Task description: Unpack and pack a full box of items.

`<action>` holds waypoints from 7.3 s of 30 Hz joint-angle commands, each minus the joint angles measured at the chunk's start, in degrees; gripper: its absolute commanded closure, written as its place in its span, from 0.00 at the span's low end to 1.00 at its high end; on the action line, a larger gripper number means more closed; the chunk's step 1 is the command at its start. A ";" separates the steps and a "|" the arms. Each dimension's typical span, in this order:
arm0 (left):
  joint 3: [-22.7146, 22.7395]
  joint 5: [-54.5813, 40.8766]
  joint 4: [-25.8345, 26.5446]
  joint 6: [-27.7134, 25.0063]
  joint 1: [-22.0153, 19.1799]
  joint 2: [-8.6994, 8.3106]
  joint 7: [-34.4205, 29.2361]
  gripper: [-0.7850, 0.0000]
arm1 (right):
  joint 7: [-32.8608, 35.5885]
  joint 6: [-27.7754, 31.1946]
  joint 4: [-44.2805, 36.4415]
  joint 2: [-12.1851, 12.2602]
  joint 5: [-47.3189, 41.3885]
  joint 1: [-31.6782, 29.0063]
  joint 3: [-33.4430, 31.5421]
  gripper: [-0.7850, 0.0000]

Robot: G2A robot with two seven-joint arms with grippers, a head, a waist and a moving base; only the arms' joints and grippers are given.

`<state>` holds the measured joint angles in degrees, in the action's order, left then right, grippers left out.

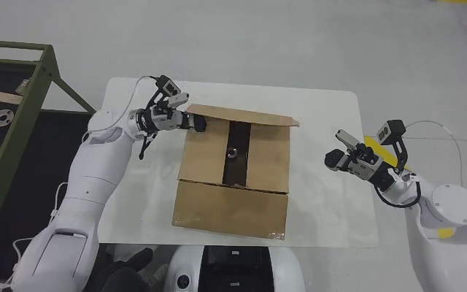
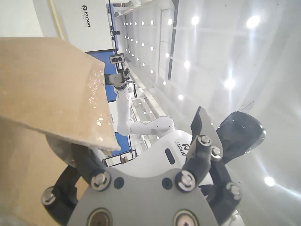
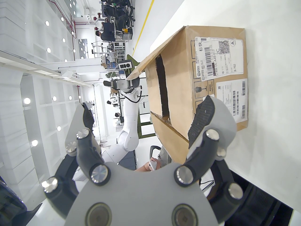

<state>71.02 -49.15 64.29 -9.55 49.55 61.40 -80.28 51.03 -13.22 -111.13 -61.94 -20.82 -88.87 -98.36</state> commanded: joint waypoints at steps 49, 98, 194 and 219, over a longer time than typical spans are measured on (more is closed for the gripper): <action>-14.63 9.68 -28.93 -1.45 -22.86 8.63 20.74 0.00 | 0.00 0.00 0.00 0.00 0.00 0.00 0.00 0.00; -8.85 17.75 -33.64 -1.97 -21.85 6.38 17.73 0.00 | 0.00 0.00 0.00 0.00 0.00 0.00 0.00 0.00; 27.53 27.04 -1.69 -4.84 0.97 -9.97 -7.72 0.00 | -1.90 -3.84 -8.84 0.09 2.94 -0.93 5.81 0.00; 27.53 27.04 -1.69 -4.84 0.97 -9.97 -7.72 0.00 | -11.18 -11.54 -4.59 -2.49 11.80 14.59 36.07 0.00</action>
<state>98.55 -22.11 62.60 -14.39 50.52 51.43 -88.00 40.16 -24.70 -116.05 -64.31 -8.93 -74.89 -62.84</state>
